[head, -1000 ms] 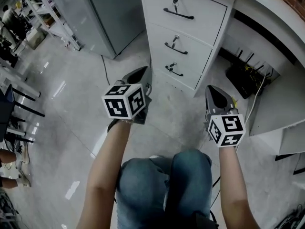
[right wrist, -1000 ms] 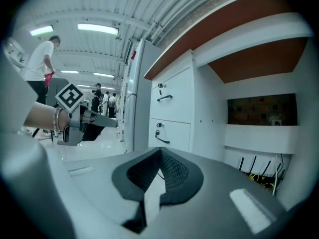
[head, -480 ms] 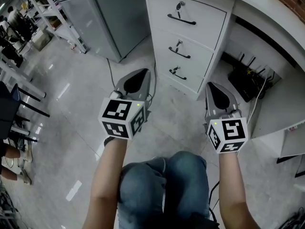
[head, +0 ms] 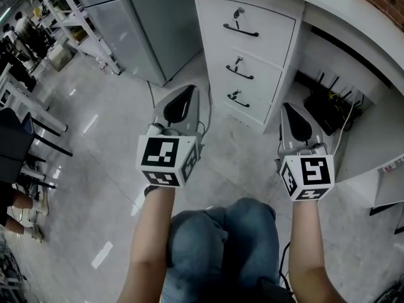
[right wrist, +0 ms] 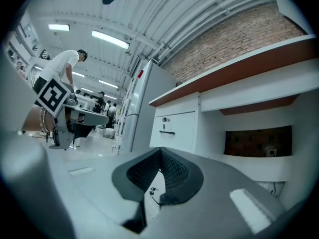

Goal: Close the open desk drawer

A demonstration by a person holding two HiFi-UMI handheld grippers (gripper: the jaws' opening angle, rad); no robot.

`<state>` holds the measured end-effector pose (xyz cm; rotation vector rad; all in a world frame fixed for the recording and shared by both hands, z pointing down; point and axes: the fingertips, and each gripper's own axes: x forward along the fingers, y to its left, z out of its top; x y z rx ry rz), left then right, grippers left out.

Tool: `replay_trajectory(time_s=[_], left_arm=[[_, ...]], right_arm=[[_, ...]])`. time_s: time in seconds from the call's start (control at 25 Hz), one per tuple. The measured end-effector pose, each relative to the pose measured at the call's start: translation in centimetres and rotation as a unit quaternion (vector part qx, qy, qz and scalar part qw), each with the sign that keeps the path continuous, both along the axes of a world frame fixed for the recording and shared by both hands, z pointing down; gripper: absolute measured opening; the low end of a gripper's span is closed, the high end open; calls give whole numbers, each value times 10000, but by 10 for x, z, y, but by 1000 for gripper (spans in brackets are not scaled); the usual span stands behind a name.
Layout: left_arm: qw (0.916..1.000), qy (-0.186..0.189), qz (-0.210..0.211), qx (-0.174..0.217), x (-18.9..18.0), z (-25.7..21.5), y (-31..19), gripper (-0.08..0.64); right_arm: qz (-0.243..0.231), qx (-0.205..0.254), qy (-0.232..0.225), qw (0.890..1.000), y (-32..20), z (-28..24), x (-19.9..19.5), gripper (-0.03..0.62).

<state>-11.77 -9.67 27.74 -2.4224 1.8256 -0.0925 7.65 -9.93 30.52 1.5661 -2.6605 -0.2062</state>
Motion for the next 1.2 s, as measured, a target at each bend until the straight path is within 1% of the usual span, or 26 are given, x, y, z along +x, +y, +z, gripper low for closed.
replay_trajectory(time_s=[0.2,0.32,0.44,0.72,1.2], left_arm=[[9994,-111,8,338,3,-8,5,-2],[9994,-142,10,312,3,4,4,-2],[9996,-154,42,234,5,13,4,-2],[9993,21,82,373,6,8,10,-2],[9994,71,124,316,8,15,8,-2]], right_arm=[[132,66,-4,9999,2,-9,13,-3],[163,80,85,9998,5,-7,16,-3],[198,65,66,9998,9,-4,19,-3],[262,34,4,9996,13,2,18,-3],[306,-70,24,9995,12,13,19,-3]])
